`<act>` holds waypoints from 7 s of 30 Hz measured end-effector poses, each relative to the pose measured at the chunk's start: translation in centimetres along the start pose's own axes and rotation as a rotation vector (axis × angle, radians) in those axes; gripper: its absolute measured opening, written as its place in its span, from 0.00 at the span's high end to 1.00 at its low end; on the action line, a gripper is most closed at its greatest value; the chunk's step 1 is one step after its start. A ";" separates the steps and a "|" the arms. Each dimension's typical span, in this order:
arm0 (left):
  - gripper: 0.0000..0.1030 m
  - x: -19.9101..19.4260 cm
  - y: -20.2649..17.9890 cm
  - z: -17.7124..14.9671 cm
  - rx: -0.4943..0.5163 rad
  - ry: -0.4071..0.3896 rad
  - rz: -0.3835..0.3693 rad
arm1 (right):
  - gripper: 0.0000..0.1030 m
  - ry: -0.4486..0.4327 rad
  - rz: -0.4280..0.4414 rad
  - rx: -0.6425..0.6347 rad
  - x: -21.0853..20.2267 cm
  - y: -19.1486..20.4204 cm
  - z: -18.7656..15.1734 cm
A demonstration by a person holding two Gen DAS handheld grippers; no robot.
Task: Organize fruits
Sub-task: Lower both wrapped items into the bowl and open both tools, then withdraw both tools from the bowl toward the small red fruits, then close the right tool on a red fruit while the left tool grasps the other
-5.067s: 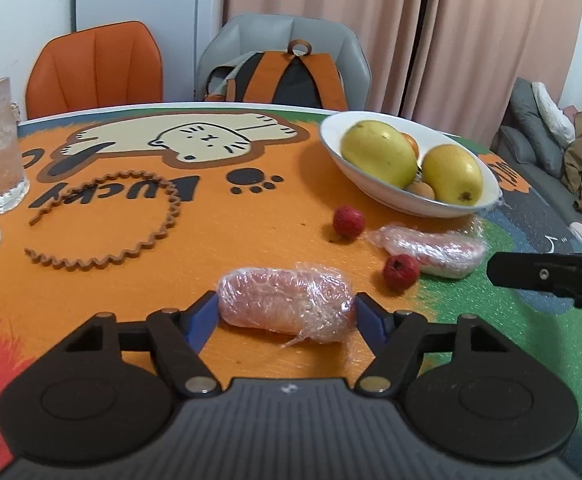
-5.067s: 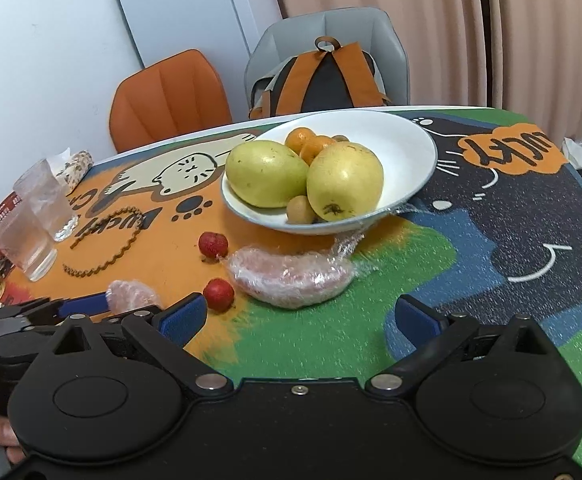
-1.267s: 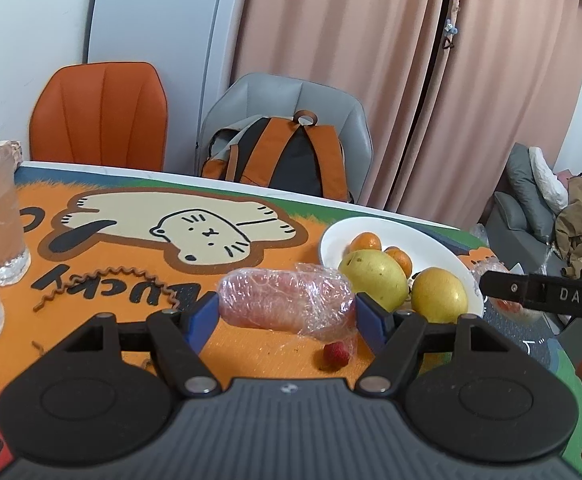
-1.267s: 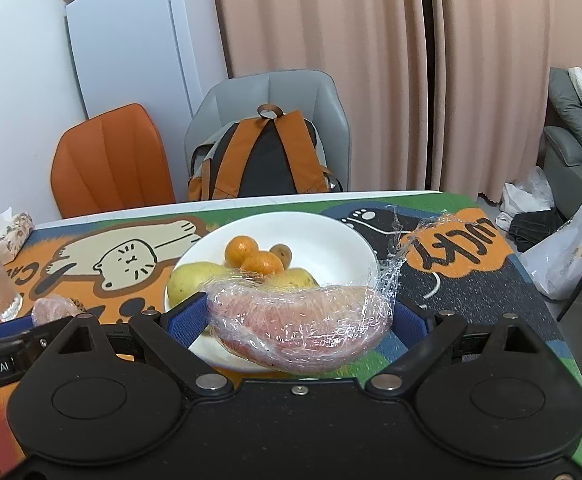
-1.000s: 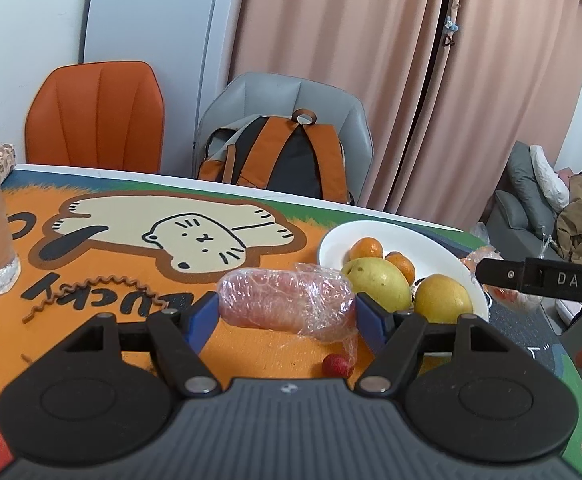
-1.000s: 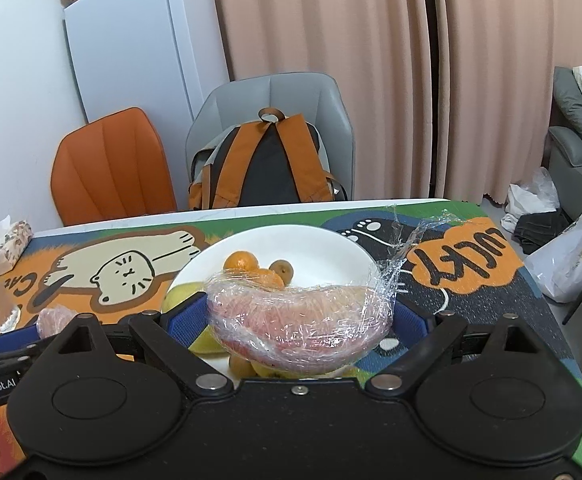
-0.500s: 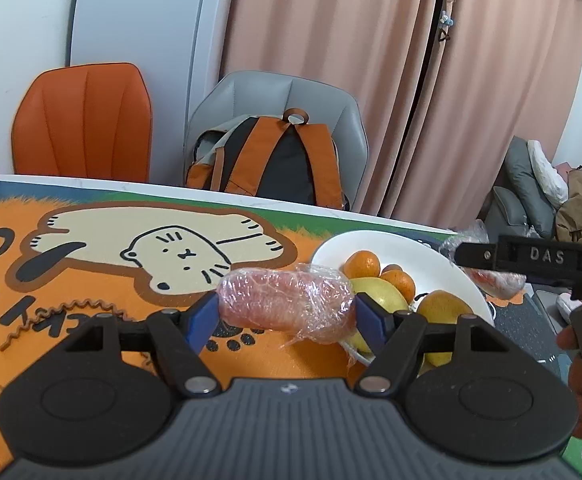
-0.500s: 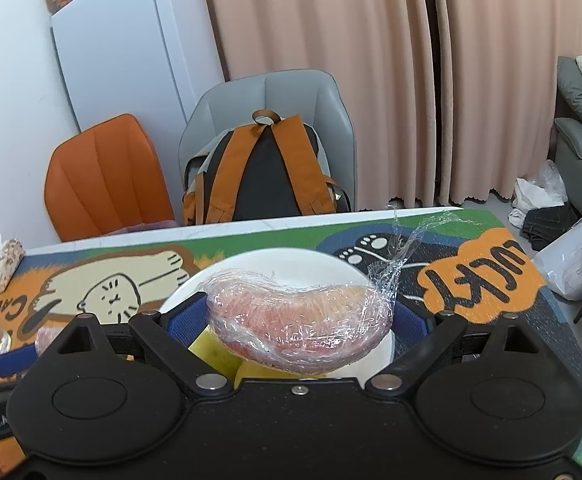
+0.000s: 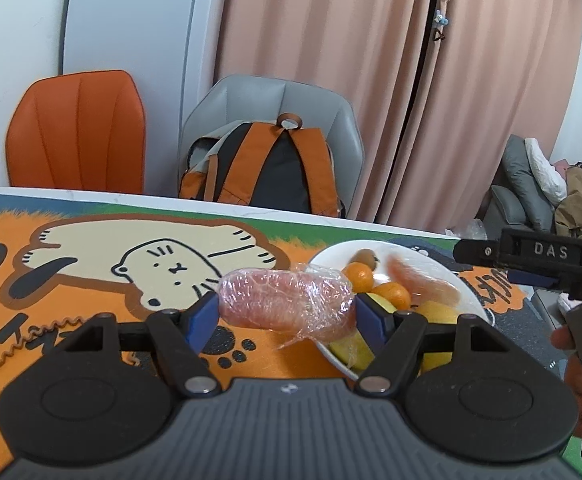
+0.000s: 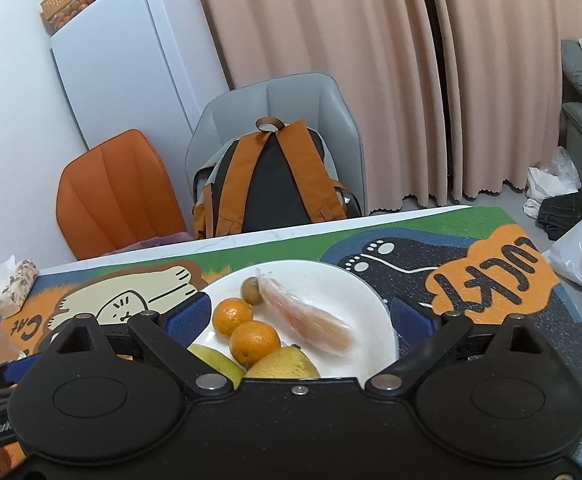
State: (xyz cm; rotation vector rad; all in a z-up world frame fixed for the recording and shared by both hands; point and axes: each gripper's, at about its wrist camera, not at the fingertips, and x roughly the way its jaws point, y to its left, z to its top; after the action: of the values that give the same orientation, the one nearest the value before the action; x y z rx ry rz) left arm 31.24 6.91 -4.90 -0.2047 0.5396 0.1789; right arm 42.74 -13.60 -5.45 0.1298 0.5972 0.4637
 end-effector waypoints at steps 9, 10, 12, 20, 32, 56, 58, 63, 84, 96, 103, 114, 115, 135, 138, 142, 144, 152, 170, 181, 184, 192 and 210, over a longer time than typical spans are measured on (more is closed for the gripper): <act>0.31 0.7 -1.5 0.8 0.034 -0.006 -0.032 | 0.06 -0.012 -0.001 0.018 -2.2 -1.3 -0.8; 0.31 0.8 -1.8 1.0 0.039 -0.007 -0.035 | 0.06 -0.012 -0.005 0.021 -2.4 -1.6 -1.0; 0.31 1.0 -2.2 1.2 0.050 -0.008 -0.042 | 0.06 -0.013 -0.011 0.030 -2.8 -2.2 -1.3; 0.31 2.5 -4.7 1.9 0.094 -0.004 -0.080 | 0.06 -0.006 -0.045 0.063 -3.6 -4.6 -2.5; 0.31 4.0 -8.8 2.0 0.146 0.010 -0.162 | 0.07 -0.001 -0.073 0.107 -4.8 -7.5 -3.5; 0.30 7.2 -12.6 2.1 0.197 0.034 -0.215 | 0.07 0.028 -0.079 0.107 -4.7 -9.4 -4.2; 0.30 7.1 -12.3 2.1 0.193 0.033 -0.209 | 0.07 0.038 -0.069 0.095 -4.6 -9.1 -4.3; 0.30 6.3 -11.3 2.4 0.170 0.032 -0.194 | 0.07 0.054 -0.050 0.079 -4.4 -8.3 -4.5; 0.17 -0.3 -5.8 1.5 0.078 0.053 -0.131 | 0.07 0.077 0.003 0.020 -6.5 -4.5 -4.9; 0.10 -4.4 -3.6 0.4 0.016 0.045 -0.086 | 0.07 0.062 0.039 -0.015 -8.9 -2.9 -5.1; 0.04 -6.5 -3.1 -0.3 0.021 0.040 -0.085 | 0.01 0.046 0.056 -0.027 -10.5 -2.2 -5.4; 0.03 -9.1 -2.2 -1.8 0.011 0.034 -0.071 | 0.00 0.040 0.066 -0.049 -12.0 -1.0 -6.2; 0.03 -9.2 -2.0 -2.0 0.009 0.038 -0.071 | 0.00 0.041 0.067 -0.053 -12.1 -0.9 -6.2; 0.03 -10.7 1.1 -5.7 -0.050 0.086 -0.022 | 0.00 0.081 0.126 -0.093 -12.6 0.9 -8.5; 0.03 -10.8 1.5 -6.3 -0.059 0.093 -0.016 | 0.00 0.087 0.134 -0.104 -12.4 1.1 -9.1; 0.03 -10.9 1.9 -6.7 -0.065 0.096 -0.009 | 0.00 0.097 0.143 -0.114 -12.1 1.5 -9.7; 0.03 -10.8 2.0 -6.9 -0.066 0.099 -0.008 | 0.00 0.101 0.148 -0.120 -11.9 1.7 -9.9; 0.03 -10.5 2.1 -7.3 -0.067 0.108 0.011 | 0.00 0.100 0.136 -0.155 -11.4 2.3 -10.6; 0.05 -8.2 3.0 -7.9 -0.073 0.141 0.025 | 0.17 0.140 0.131 -0.165 -8.1 3.1 -11.8; 0.05 -6.5 3.9 -8.0 -0.093 0.157 0.026 | 0.38 0.193 0.210 -0.172 -5.6 4.8 -11.7; 0.05 -6.2 4.4 -8.0 -0.101 0.163 0.034 | 0.42 0.207 0.227 -0.174 -4.8 5.3 -11.8; 0.05 -5.3 5.3 -8.0 -0.114 0.177 0.040 | 0.49 0.227 0.251 -0.184 -3.3 6.4 -11.7; 0.05 -3.1 4.6 -7.3 -0.101 0.184 0.005 | 0.79 0.250 0.281 -0.174 -1.4 6.1 -11.7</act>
State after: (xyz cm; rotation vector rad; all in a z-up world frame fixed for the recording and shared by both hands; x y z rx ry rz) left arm 24.07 9.25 -10.07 -0.3200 0.7147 0.1934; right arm 32.71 -8.97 -12.87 -0.0118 0.7848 0.8094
